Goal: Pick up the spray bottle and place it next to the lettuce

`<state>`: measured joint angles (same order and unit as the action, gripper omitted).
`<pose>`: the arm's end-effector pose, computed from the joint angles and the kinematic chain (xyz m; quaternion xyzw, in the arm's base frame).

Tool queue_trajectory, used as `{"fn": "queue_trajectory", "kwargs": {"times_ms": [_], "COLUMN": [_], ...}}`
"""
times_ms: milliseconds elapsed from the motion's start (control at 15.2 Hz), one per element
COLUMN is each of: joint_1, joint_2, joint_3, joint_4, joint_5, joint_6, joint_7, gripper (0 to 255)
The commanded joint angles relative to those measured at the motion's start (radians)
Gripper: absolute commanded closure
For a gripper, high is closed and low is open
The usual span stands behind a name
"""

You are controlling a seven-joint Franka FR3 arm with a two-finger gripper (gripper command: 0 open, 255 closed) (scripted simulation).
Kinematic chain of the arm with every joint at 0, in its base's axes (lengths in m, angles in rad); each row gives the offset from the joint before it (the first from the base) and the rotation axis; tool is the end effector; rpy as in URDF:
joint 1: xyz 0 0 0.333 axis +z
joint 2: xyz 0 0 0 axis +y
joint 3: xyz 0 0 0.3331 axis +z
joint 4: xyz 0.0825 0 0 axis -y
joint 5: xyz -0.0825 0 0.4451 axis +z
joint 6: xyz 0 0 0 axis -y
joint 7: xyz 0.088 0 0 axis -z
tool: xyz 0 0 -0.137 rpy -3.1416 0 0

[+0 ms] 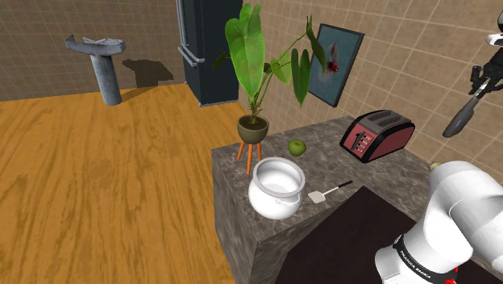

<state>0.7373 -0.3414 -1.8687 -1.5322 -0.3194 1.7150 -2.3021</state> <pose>0.1655 -0.6548 0.5599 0.8319 0.5533 -0.0024 0.0412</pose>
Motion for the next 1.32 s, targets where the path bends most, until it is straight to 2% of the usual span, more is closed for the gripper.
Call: {"fn": "queue_trajectory", "kwargs": {"times_ms": [0,330,792,1254], "joint_1": [0.05,0.203,0.151,0.12], "joint_2": [-0.056,-0.215,-0.208,-0.213], "joint_3": [-0.046,-0.161,-0.153,-0.155], "joint_4": [0.057,0.289,0.166,0.066], "joint_5": [-0.051,-0.167,-0.164,-0.174], "joint_6": [-0.022,-0.116,-0.015,0.077], "joint_7": [-0.011,-0.058,-0.046,-0.032], "gripper": [255,255,255,255]}}
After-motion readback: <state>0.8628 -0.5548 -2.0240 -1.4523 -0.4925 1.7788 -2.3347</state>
